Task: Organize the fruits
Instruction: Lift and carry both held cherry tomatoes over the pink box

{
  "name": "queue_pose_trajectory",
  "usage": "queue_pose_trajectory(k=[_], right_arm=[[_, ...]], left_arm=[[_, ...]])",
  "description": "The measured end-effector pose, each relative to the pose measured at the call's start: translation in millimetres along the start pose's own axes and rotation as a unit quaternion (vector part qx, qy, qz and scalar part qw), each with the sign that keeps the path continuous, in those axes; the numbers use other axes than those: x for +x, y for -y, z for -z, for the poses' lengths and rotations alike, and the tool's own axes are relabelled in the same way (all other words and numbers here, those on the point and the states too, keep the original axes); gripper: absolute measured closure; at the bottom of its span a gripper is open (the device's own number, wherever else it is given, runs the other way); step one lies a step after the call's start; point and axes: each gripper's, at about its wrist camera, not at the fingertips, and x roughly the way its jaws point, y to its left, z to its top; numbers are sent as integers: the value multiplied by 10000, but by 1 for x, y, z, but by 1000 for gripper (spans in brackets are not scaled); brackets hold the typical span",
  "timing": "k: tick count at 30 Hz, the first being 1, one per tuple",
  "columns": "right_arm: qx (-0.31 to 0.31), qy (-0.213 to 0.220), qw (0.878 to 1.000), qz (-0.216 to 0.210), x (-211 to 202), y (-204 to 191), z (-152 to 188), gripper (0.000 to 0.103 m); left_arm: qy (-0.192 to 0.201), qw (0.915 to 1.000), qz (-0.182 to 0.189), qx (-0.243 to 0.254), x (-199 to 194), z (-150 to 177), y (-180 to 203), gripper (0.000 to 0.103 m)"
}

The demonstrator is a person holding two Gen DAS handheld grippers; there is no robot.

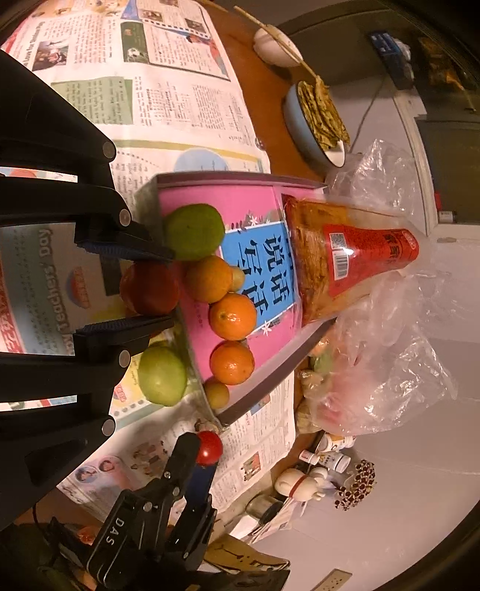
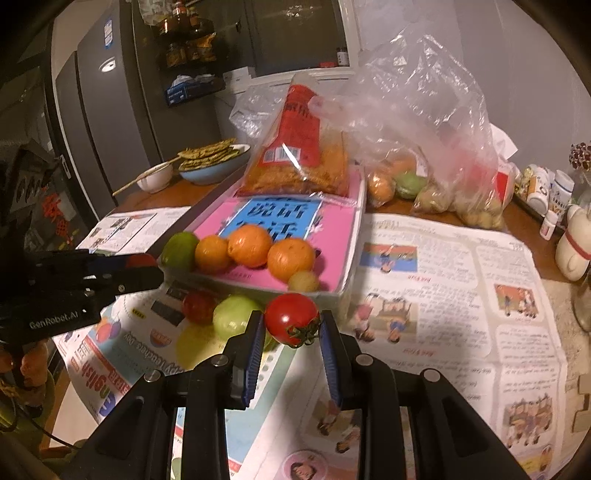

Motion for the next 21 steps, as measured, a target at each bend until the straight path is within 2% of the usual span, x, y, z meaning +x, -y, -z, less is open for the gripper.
queue_pose_trajectory(k=[10,21], right_arm=[[-58,161,9998,63,-6,5,-16,73],[-105,97,9998,99,2,7,-24,73]], left_arm=[[-31,10000,73,-29,13,-19,6,74],[-134,9995,265,43,31,-27,17,74]])
